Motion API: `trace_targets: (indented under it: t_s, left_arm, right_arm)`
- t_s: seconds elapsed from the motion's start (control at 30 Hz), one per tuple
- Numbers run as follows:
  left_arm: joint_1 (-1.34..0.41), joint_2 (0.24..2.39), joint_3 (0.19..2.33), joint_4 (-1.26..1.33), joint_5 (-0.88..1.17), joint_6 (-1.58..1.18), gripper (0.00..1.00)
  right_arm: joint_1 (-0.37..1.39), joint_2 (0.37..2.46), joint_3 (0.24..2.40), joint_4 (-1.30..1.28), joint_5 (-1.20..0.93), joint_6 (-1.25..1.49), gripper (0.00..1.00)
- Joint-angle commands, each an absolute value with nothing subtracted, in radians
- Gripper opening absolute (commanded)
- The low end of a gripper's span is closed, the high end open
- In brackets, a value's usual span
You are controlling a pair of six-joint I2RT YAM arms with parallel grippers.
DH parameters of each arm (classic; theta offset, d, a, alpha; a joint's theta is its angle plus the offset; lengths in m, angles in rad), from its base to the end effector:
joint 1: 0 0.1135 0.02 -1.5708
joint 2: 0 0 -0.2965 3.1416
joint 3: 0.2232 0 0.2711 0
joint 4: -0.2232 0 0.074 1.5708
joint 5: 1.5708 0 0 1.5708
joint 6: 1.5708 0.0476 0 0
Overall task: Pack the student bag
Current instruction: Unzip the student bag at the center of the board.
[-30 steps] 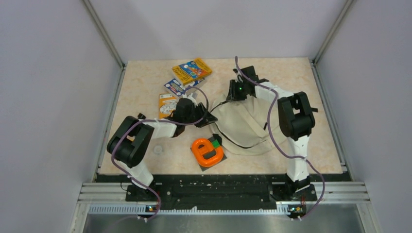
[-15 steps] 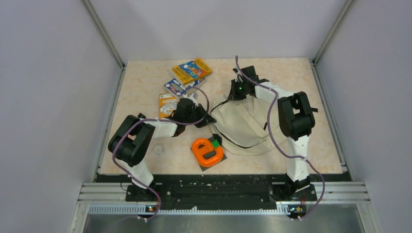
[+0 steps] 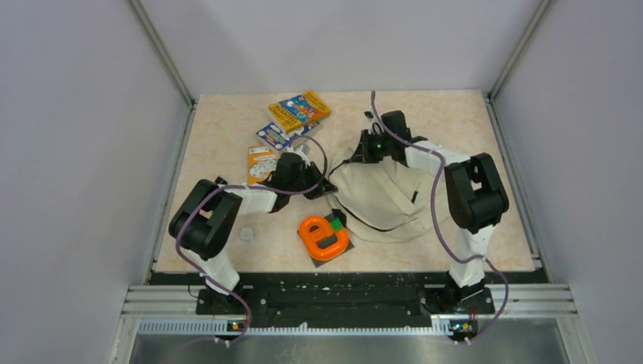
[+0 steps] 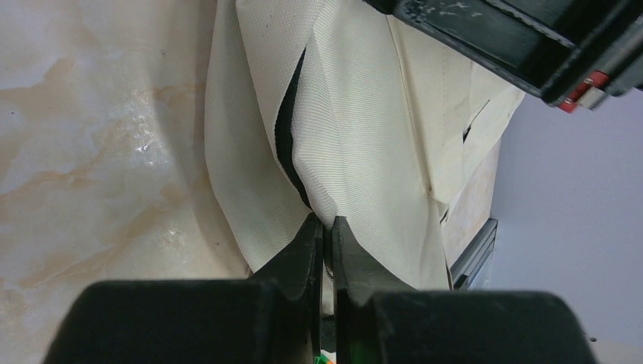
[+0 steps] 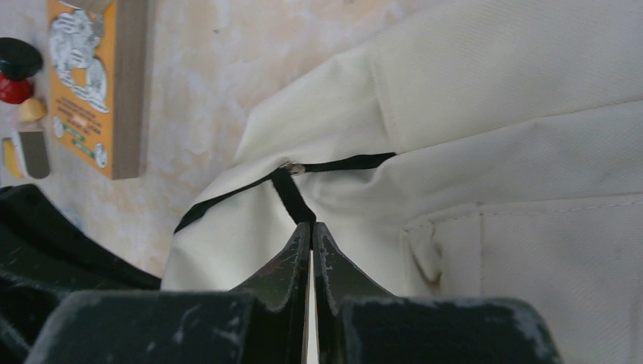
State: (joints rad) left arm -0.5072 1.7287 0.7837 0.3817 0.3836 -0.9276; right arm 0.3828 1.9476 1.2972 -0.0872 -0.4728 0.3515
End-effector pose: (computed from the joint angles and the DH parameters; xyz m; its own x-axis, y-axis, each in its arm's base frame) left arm 0.3148 -0.1953 0.1641 -0.8617 -0.3701 -0.3472 0.0626 0.6015 -0.7964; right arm 0.4204 0.1927 0.1986 -0.8078 0.0052 -0.5894 -0.3909 0.7437 0.5423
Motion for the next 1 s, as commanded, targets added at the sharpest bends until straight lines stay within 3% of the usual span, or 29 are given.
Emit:
trace_targets:
  t_s: [0.0, 0.97]
  left_arm:
    - [-0.514, 1.748, 0.822, 0.403, 0.400, -0.904, 0.00]
    - [-0.515, 1.695, 0.784, 0.460, 0.366, -0.827, 0.00]
  right_arm:
    - [0.430, 1.873, 1.294, 0.034, -0.522, 0.344, 0.00]
    - [0.612, 1.815, 1.220, 0.054, -0.542, 0.401, 0.00]
